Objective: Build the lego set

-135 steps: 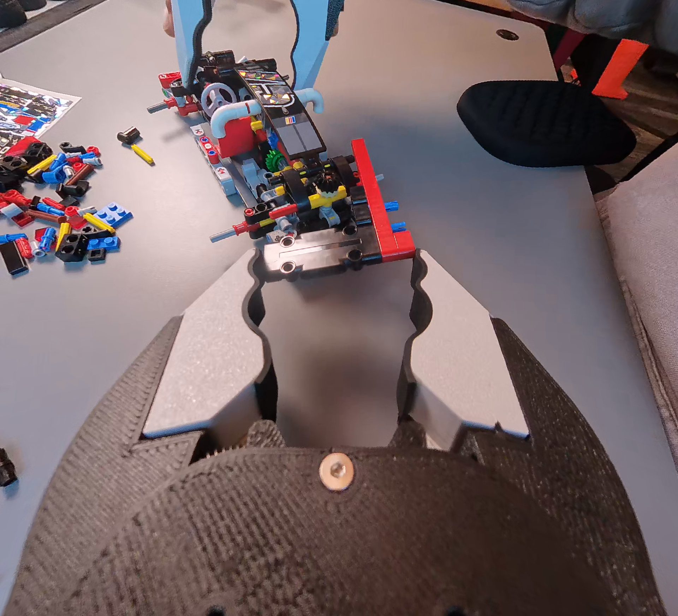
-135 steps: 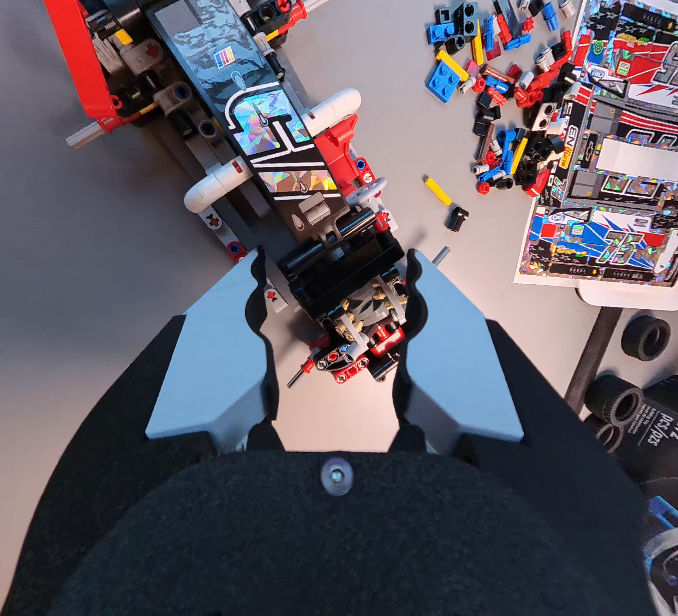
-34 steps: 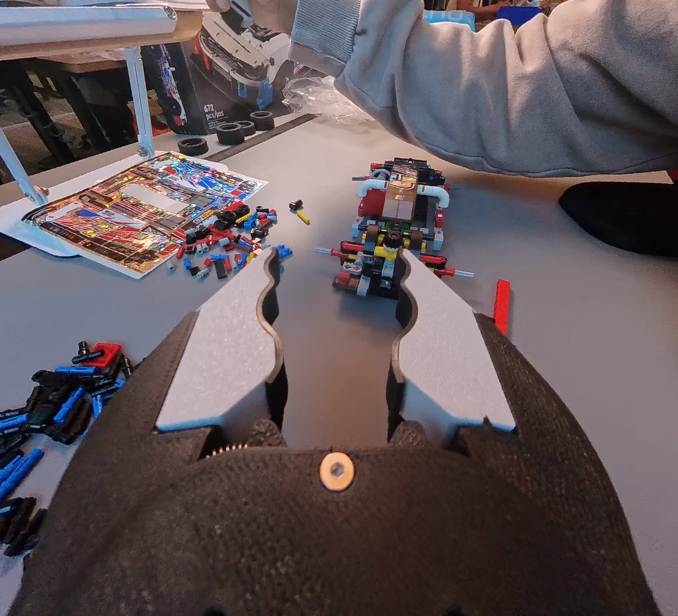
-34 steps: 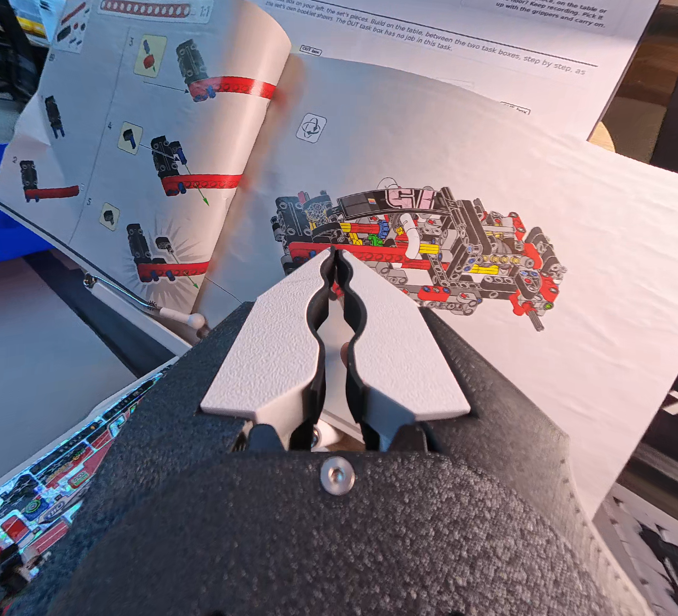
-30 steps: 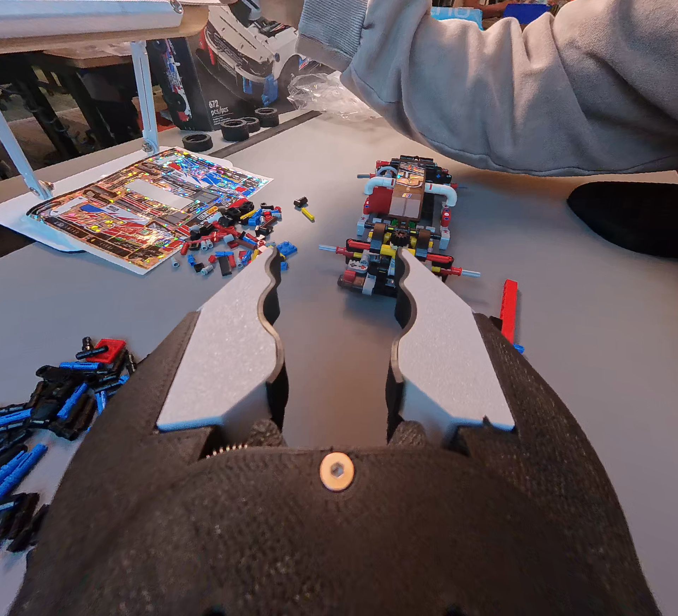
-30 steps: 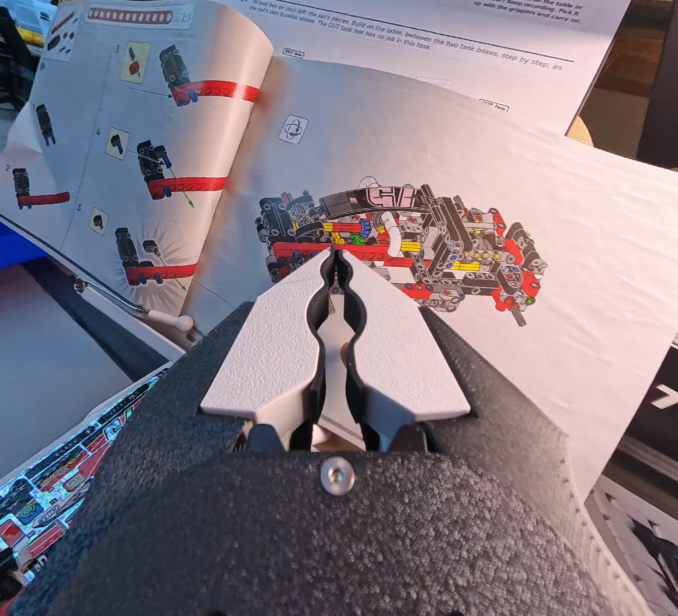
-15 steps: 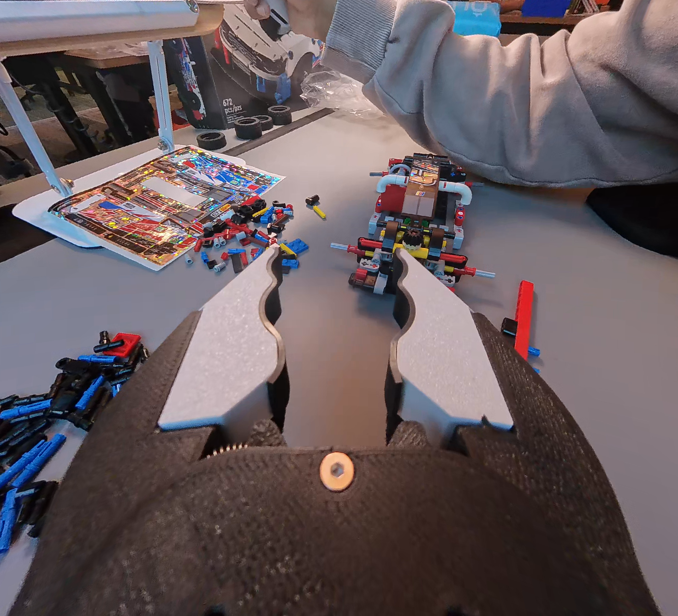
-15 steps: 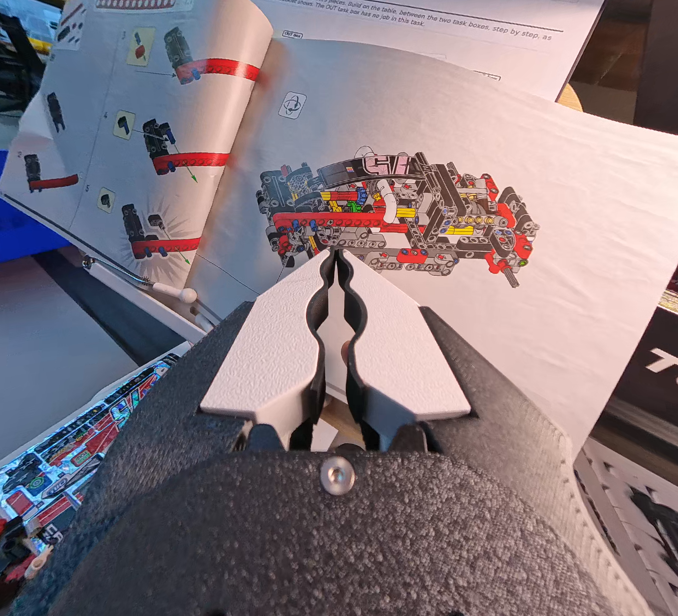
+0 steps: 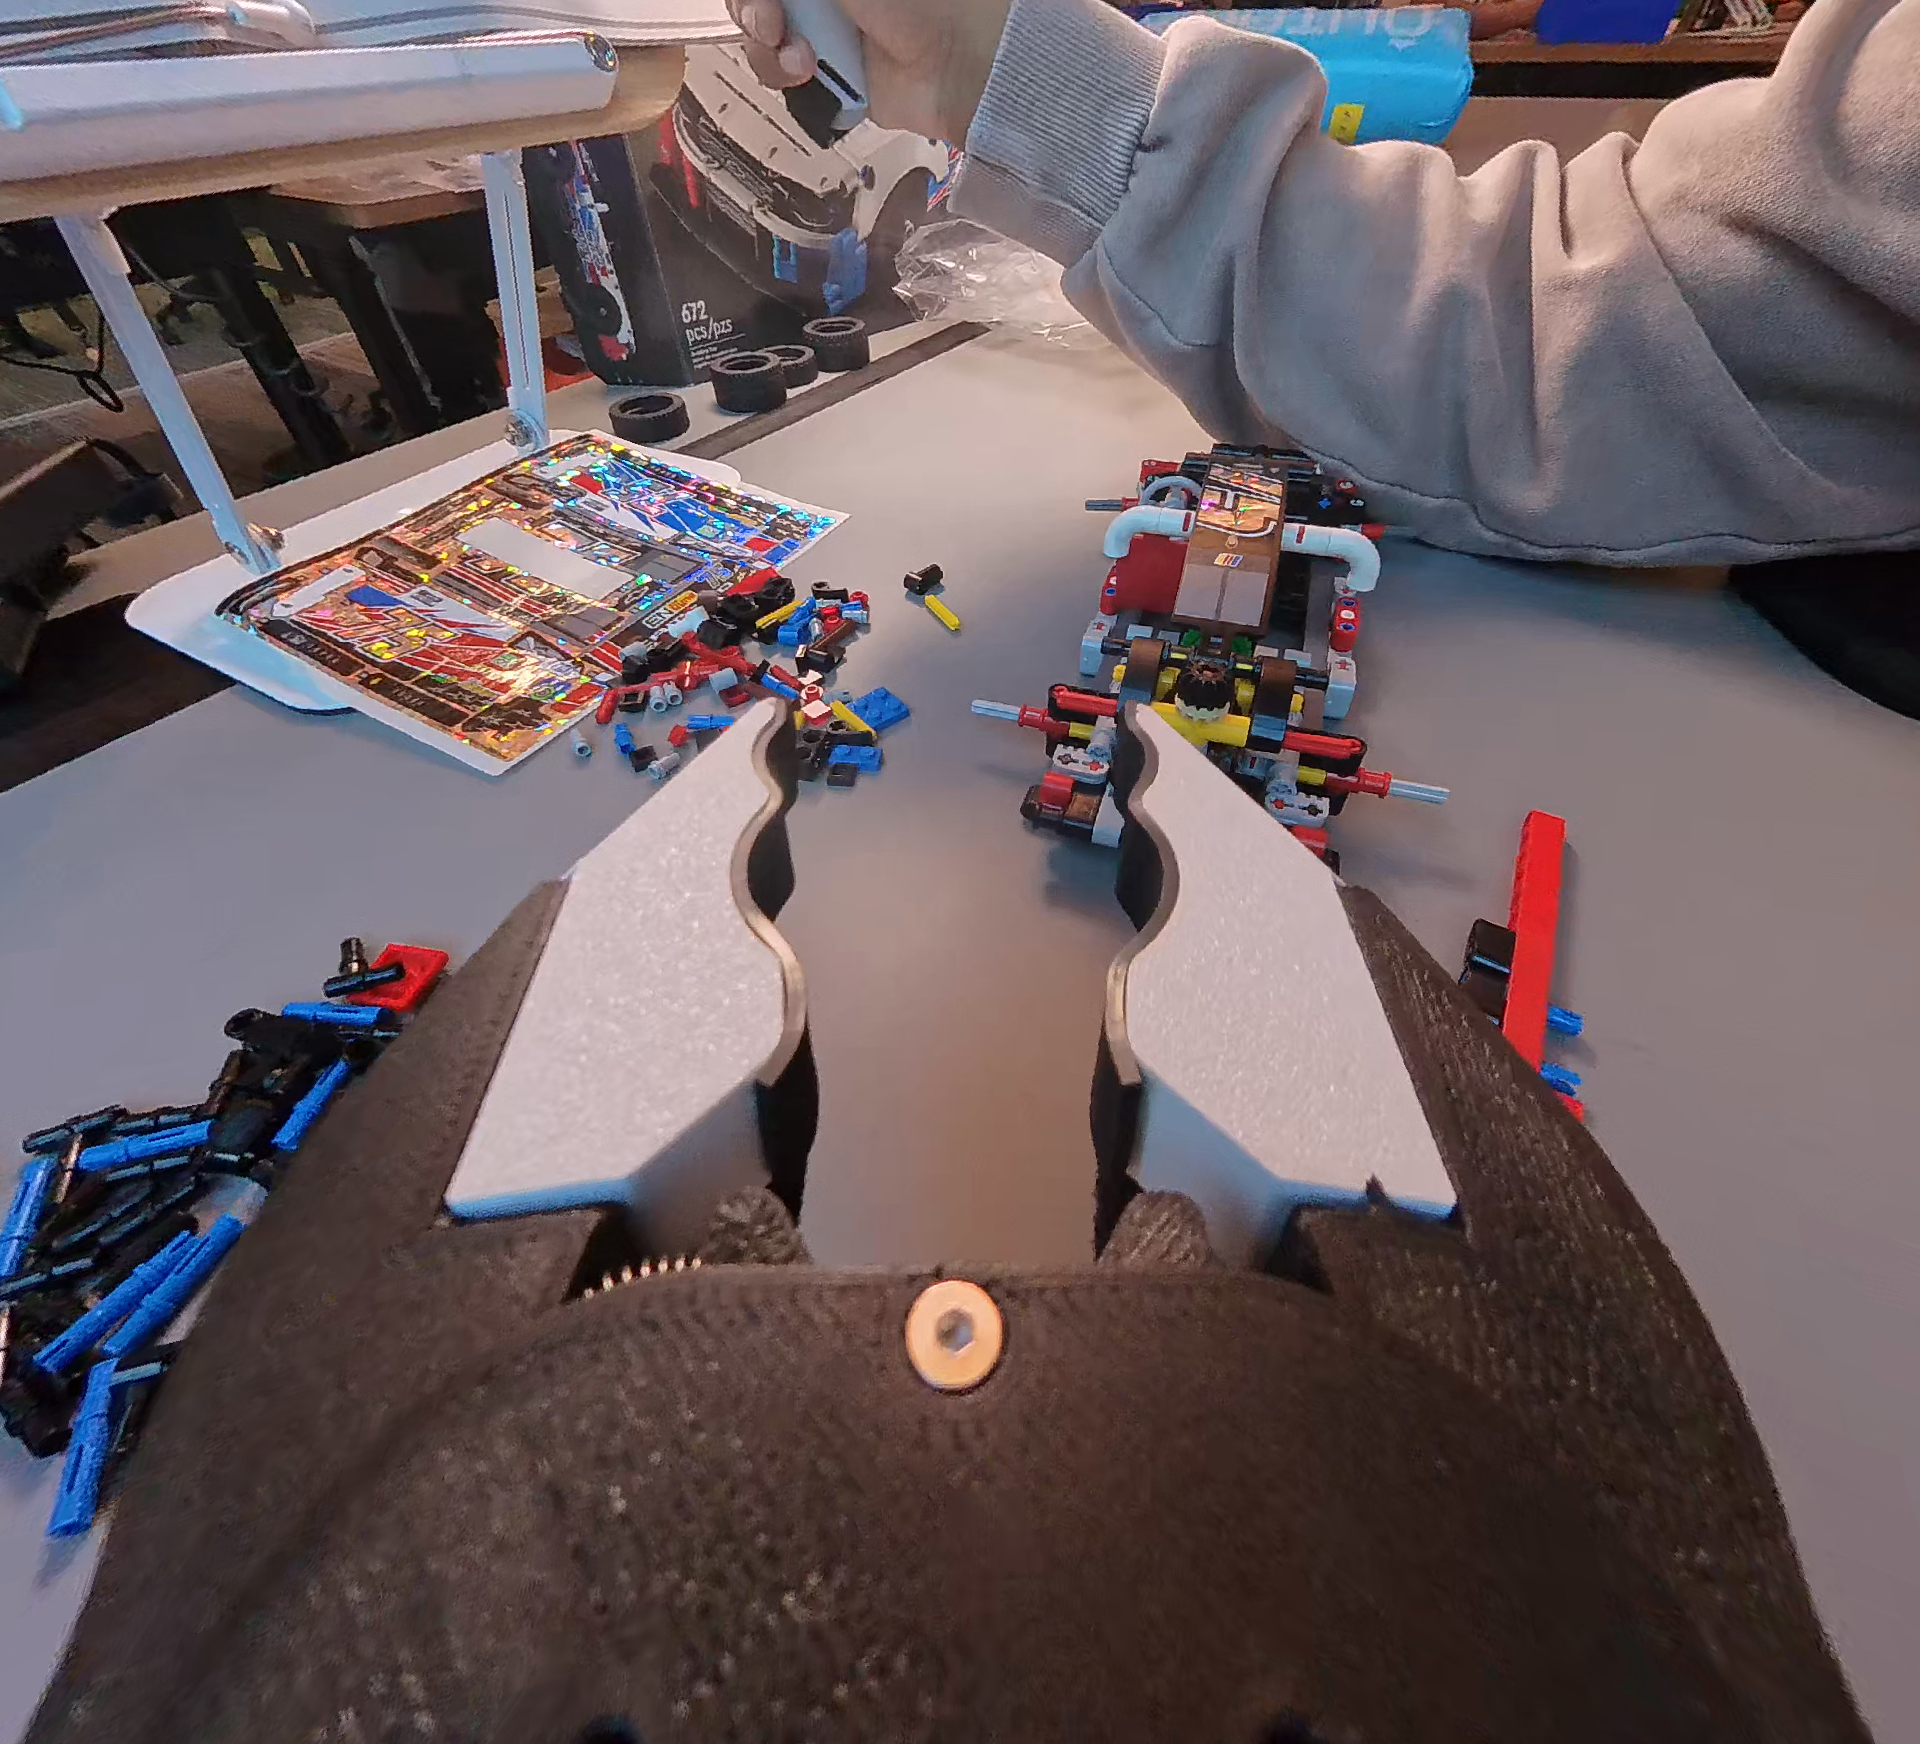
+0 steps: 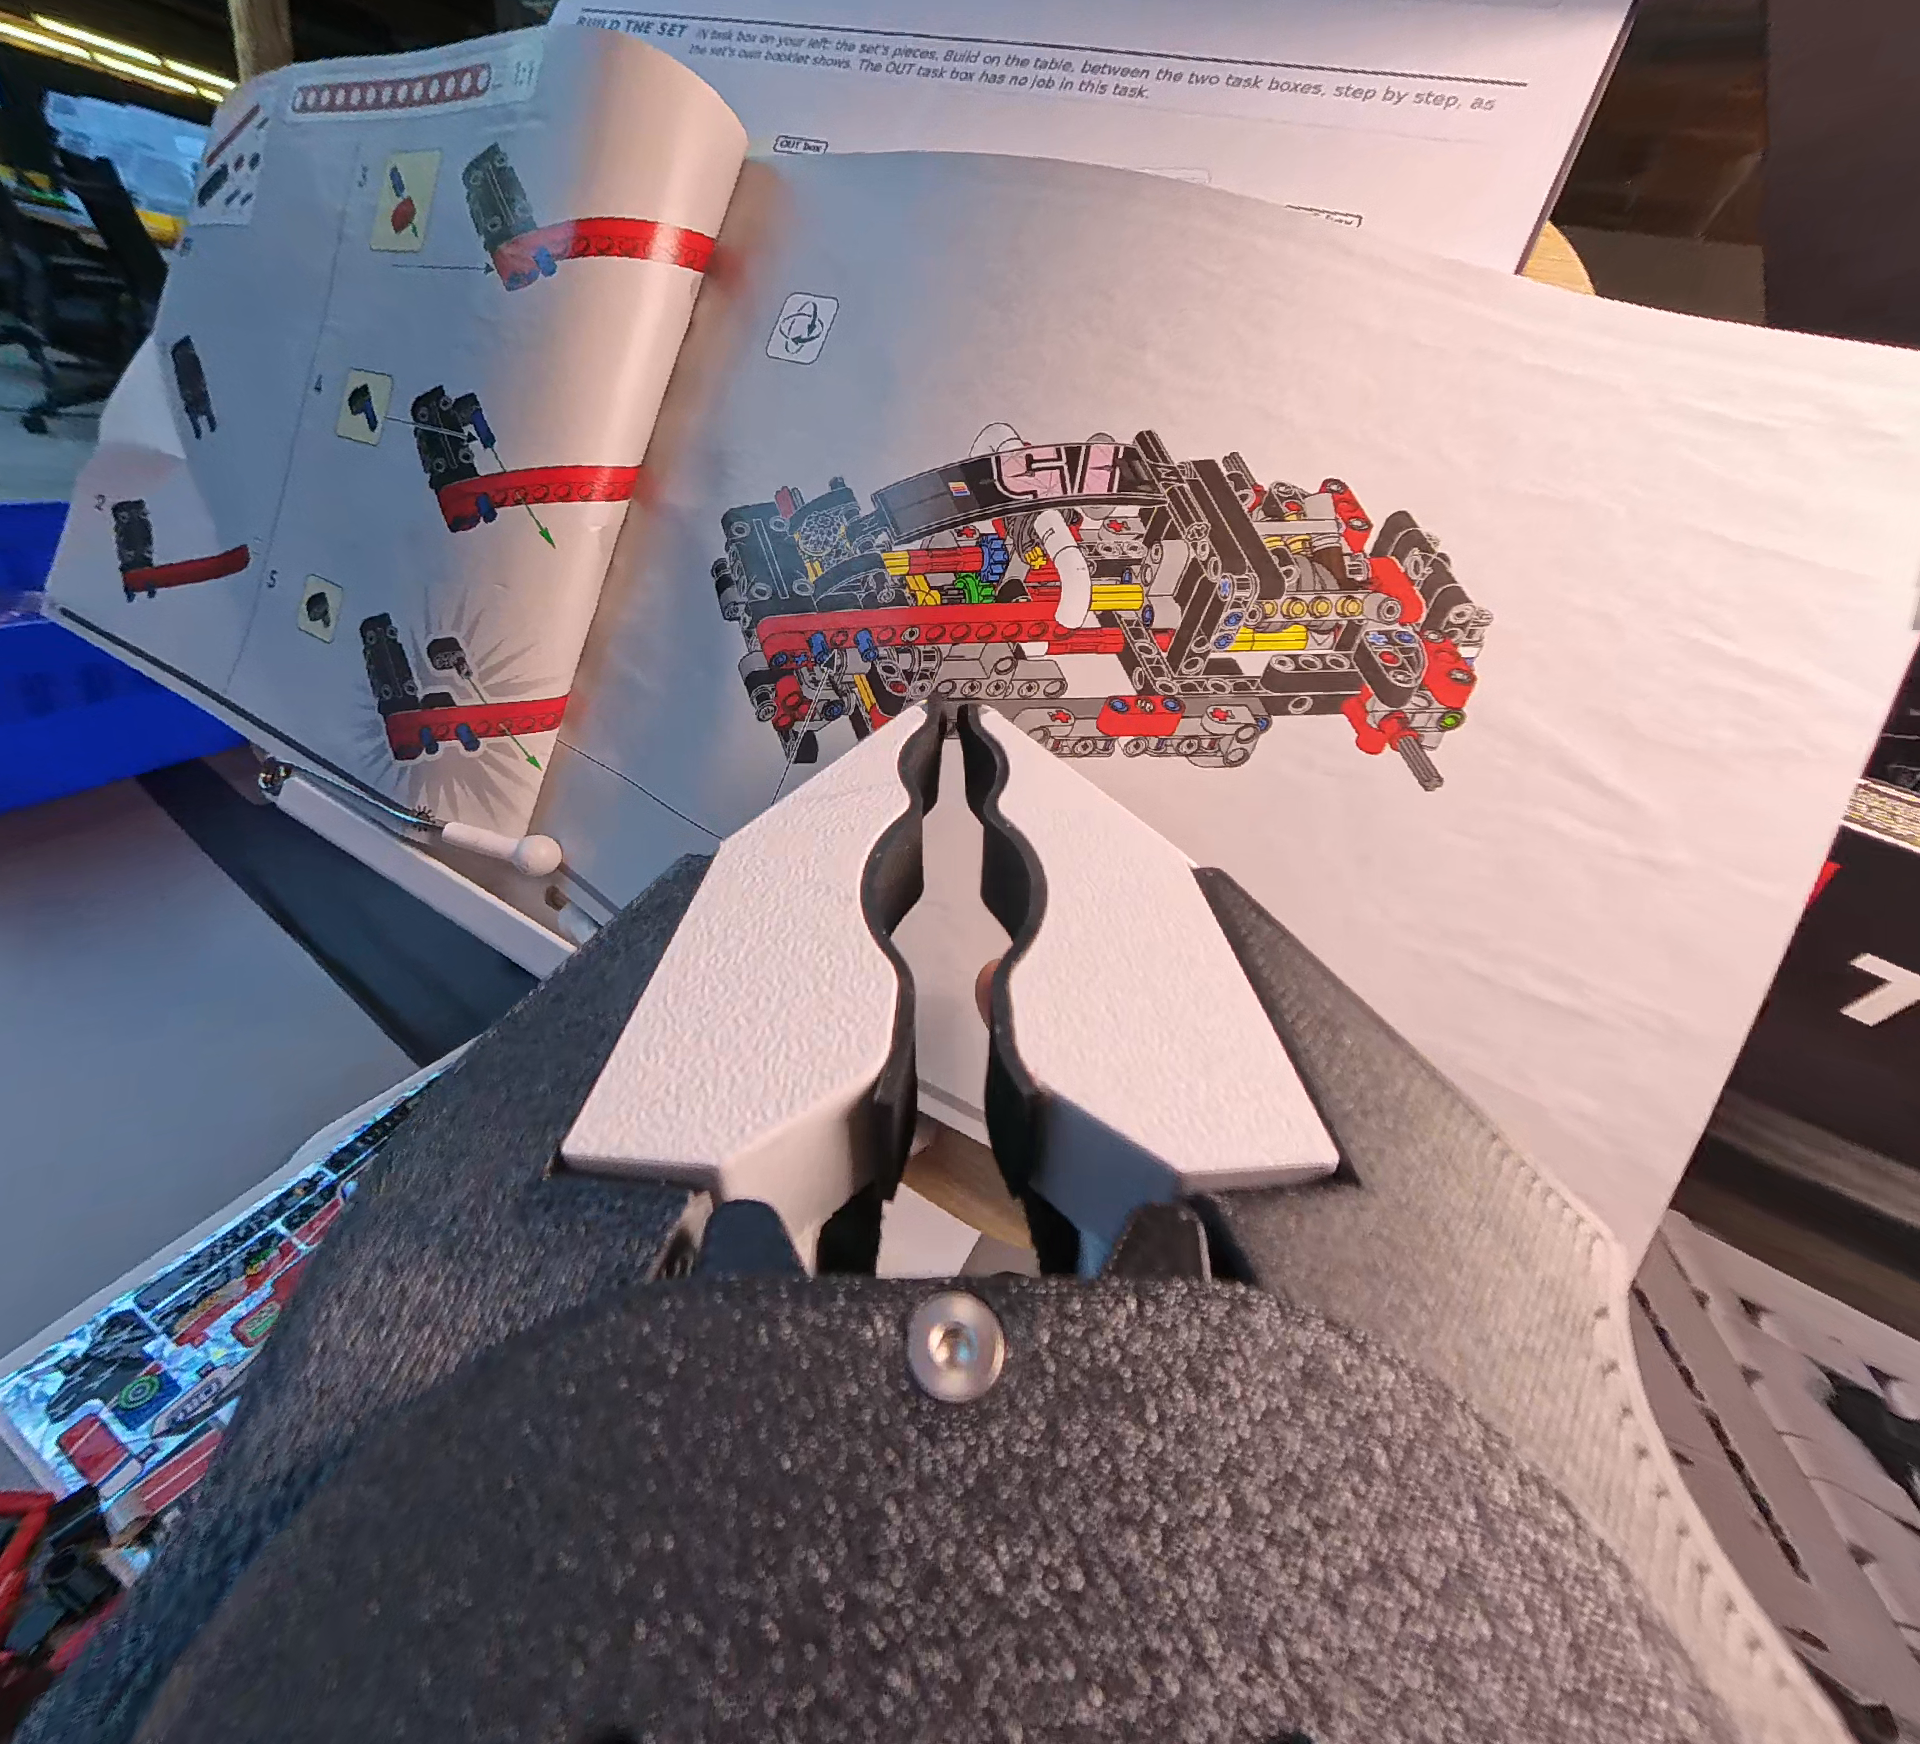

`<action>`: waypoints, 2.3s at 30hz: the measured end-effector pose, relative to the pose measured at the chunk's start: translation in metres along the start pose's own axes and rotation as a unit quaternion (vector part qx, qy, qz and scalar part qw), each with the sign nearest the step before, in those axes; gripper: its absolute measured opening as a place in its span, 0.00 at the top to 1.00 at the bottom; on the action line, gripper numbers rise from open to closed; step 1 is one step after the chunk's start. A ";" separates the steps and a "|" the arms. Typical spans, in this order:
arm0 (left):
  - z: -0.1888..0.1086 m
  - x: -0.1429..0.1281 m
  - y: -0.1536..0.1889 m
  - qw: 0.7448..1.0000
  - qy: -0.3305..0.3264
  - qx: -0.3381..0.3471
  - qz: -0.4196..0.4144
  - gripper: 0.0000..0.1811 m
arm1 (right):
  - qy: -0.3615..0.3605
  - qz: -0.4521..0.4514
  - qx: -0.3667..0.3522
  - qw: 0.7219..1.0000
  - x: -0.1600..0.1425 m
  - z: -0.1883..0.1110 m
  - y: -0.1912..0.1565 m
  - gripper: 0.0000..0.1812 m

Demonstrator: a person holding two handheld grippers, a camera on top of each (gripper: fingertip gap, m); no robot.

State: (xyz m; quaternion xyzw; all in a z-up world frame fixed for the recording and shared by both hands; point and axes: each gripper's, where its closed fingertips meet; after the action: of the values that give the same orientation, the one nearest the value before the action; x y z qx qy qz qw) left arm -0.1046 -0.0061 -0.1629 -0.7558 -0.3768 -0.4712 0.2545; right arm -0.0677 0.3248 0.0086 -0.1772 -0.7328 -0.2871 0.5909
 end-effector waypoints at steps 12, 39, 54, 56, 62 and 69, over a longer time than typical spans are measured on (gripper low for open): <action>-0.005 0.003 -0.012 0.999 0.016 0.017 -0.022 0.64 | 0.012 -0.010 -0.007 1.000 0.011 0.001 -0.002 0.99; -0.011 0.000 -0.029 0.998 0.016 0.060 -0.025 0.62 | 0.004 -0.028 -0.012 1.000 0.008 0.002 -0.004 0.94; -0.010 -0.001 -0.028 0.998 0.012 0.058 -0.023 0.62 | 0.001 -0.041 -0.014 0.999 0.005 0.006 -0.015 1.00; -0.009 -0.001 -0.028 0.998 0.012 0.058 -0.022 0.62 | 0.001 -0.042 -0.013 0.999 0.005 0.006 -0.016 0.99; -0.009 -0.001 -0.028 0.998 0.011 0.057 -0.022 0.62 | 0.001 -0.044 -0.010 0.999 0.005 0.007 -0.017 0.99; -0.008 -0.002 -0.025 0.998 0.007 0.052 -0.017 0.61 | -0.001 -0.045 -0.002 0.999 0.006 0.004 -0.022 0.98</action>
State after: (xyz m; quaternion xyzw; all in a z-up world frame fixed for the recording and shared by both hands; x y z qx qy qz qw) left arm -0.1294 0.0024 -0.1603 -0.7315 -0.4119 -0.4606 0.2881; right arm -0.0853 0.3096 0.0093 -0.1453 -0.7399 -0.3153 0.5763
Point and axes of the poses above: each gripper's, where its closed fingertips meet, z out along the fingers, x out of its top, y = z × x across the jaws, and after that the axes turned 15 degrees about -y, right-handed
